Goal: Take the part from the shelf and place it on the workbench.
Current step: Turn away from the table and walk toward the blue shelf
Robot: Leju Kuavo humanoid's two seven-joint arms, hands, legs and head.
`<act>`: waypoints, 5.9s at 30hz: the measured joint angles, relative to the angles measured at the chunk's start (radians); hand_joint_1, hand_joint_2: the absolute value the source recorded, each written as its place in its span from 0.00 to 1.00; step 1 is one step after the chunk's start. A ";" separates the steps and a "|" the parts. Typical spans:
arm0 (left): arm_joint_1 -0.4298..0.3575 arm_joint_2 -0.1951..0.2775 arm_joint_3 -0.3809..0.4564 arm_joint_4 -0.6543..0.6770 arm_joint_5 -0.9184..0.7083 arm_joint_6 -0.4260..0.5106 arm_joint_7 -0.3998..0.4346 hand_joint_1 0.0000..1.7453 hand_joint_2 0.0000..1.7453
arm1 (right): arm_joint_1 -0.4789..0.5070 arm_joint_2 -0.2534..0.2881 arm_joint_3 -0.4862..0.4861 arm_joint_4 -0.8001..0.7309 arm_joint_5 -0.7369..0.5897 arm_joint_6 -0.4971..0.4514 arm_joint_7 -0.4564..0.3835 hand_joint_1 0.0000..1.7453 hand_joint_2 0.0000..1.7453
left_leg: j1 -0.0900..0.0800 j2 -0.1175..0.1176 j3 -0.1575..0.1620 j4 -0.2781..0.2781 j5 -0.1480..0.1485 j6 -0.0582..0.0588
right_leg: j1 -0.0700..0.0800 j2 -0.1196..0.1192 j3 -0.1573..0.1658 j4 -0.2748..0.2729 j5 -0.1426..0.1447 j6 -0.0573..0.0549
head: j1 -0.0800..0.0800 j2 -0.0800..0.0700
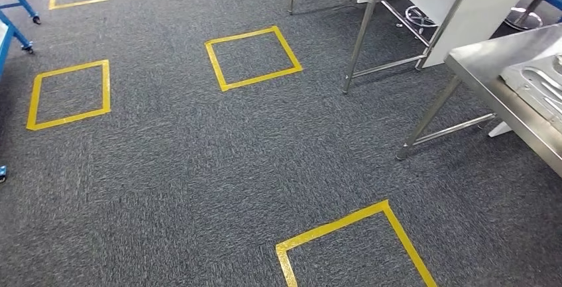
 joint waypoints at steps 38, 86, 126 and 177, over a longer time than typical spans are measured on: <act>-0.002 -0.018 -0.001 0.000 -0.017 -0.005 -0.019 0.00 0.00 | 0.008 -0.003 -0.019 0.003 0.003 -0.001 0.003 0.00 0.00 | -0.003 -0.089 0.005 0.000 0.004 -0.007 | 0.005 0.092 -0.013 -0.042 0.086 -0.025 | -0.003 0.000; -0.001 -0.021 -0.001 0.000 -0.019 -0.013 -0.008 0.00 0.00 | 0.004 -0.011 -0.027 0.004 0.036 0.006 0.003 0.00 0.00 | 0.006 0.051 0.005 0.017 -0.013 -0.057 | 0.020 -0.069 0.015 -0.101 0.103 -0.042 | -0.004 0.000; 0.000 -0.014 0.002 0.000 -0.015 -0.021 -0.013 0.00 0.00 | 0.006 -0.003 -0.048 0.005 0.041 0.005 0.000 0.00 0.00 | 0.003 -0.007 0.033 -0.017 -0.004 -0.006 | 0.004 0.032 -0.120 0.172 -0.010 -0.016 | 0.002 0.000; 0.000 -0.019 0.003 0.000 -0.020 -0.028 -0.016 0.00 0.00 | 0.014 -0.006 -0.062 0.008 0.087 0.022 -0.002 0.00 0.00 | -0.028 0.057 -0.040 0.046 0.001 -0.007 | 0.031 -0.039 0.075 -0.095 0.045 -0.072 | -0.005 0.000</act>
